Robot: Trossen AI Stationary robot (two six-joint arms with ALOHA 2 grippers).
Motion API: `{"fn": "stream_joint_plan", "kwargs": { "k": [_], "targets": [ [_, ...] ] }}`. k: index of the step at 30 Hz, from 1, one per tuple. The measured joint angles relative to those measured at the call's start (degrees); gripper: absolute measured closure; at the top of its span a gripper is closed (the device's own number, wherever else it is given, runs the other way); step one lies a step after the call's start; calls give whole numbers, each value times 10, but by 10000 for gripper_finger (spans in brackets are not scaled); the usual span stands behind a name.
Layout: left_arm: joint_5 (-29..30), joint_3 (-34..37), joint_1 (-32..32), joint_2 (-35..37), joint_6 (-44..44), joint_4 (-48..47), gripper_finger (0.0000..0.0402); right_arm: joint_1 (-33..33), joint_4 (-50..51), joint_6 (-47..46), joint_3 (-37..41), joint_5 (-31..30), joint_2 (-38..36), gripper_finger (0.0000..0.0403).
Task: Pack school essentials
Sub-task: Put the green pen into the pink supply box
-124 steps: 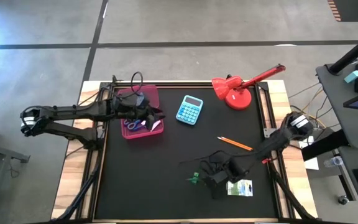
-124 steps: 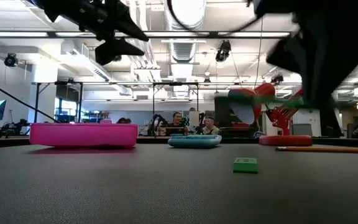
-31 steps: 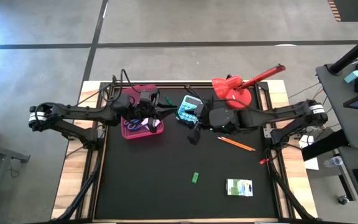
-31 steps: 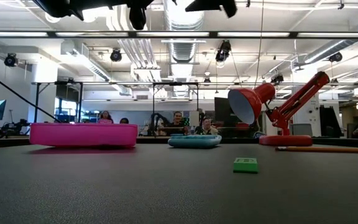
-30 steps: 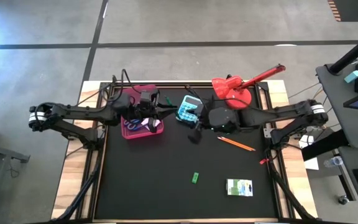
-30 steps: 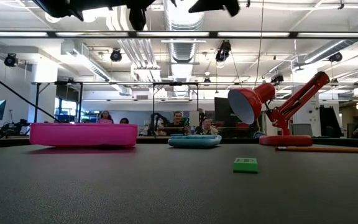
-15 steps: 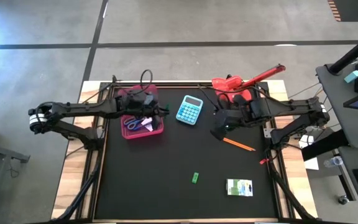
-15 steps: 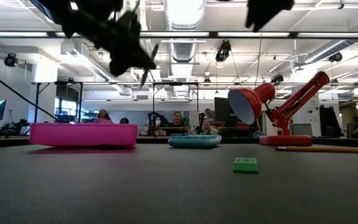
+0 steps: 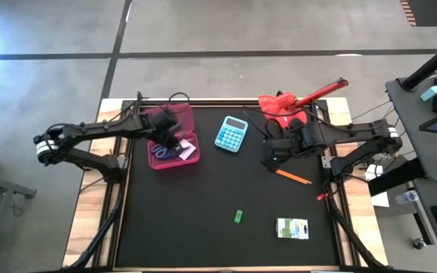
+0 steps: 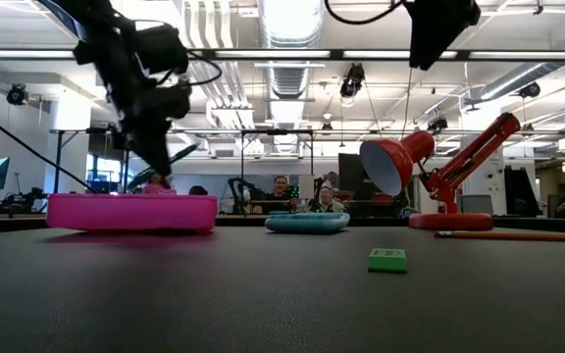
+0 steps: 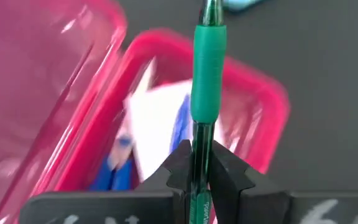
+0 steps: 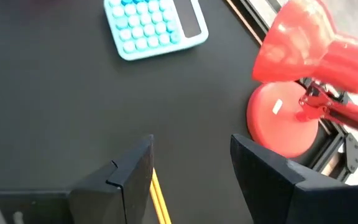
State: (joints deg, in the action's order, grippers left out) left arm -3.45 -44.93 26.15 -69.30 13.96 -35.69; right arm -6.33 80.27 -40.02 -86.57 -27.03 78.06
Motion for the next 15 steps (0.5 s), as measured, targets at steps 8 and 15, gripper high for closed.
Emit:
{"fn": "stream_joint_plan", "kwargs": {
  "k": [8, 15],
  "targets": [
    [35, 2, 0, -42, 3, -64, 386, 11, 4, -39, 62, 75, 0, 202],
    [35, 0, 0, -108, -13, -74, 380, 17, 2, -66, 143, 140, 0, 202]
  ]
}}
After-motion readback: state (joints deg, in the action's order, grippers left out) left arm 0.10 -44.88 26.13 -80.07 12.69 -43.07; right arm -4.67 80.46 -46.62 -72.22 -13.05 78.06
